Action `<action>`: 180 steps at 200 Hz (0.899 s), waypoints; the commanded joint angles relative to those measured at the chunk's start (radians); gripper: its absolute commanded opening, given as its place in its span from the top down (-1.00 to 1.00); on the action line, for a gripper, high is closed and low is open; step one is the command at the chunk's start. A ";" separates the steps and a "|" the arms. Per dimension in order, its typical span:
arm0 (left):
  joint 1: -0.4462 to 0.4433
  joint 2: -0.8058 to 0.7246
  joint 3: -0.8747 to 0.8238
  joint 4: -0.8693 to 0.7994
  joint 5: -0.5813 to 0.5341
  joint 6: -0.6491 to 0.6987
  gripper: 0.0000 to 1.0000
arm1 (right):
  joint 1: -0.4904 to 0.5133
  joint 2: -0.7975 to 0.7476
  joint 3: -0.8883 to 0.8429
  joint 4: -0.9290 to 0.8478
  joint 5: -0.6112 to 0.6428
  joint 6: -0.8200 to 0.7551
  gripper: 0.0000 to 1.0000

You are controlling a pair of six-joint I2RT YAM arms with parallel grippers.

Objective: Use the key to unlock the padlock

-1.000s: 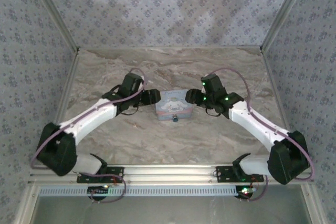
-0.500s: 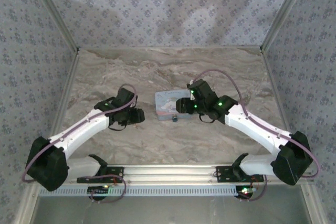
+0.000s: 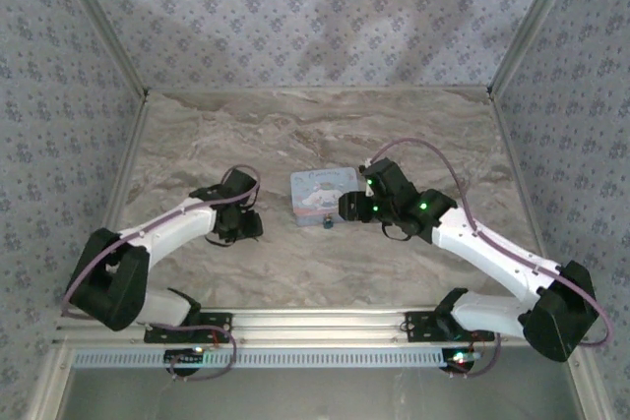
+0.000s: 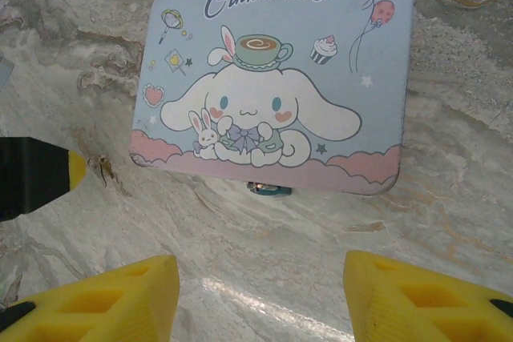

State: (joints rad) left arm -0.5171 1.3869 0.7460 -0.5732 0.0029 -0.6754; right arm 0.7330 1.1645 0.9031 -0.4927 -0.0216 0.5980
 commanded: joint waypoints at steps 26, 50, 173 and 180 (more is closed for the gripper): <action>0.004 0.083 0.024 0.042 0.025 0.035 0.32 | -0.009 -0.022 -0.009 -0.029 0.000 0.020 -0.17; 0.003 0.103 0.023 0.046 0.018 0.040 0.38 | -0.018 -0.027 -0.015 -0.028 -0.009 0.024 -0.17; 0.004 0.137 0.075 0.029 0.004 0.073 0.39 | -0.047 -0.022 -0.043 -0.004 -0.032 0.023 -0.17; 0.003 0.140 0.073 0.031 0.004 0.073 0.45 | -0.048 -0.022 -0.046 -0.005 -0.031 0.023 -0.17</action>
State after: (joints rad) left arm -0.5167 1.5055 0.7979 -0.5419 0.0101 -0.6212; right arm 0.6930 1.1515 0.8745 -0.4976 -0.0410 0.6125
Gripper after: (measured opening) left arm 0.313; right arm 0.584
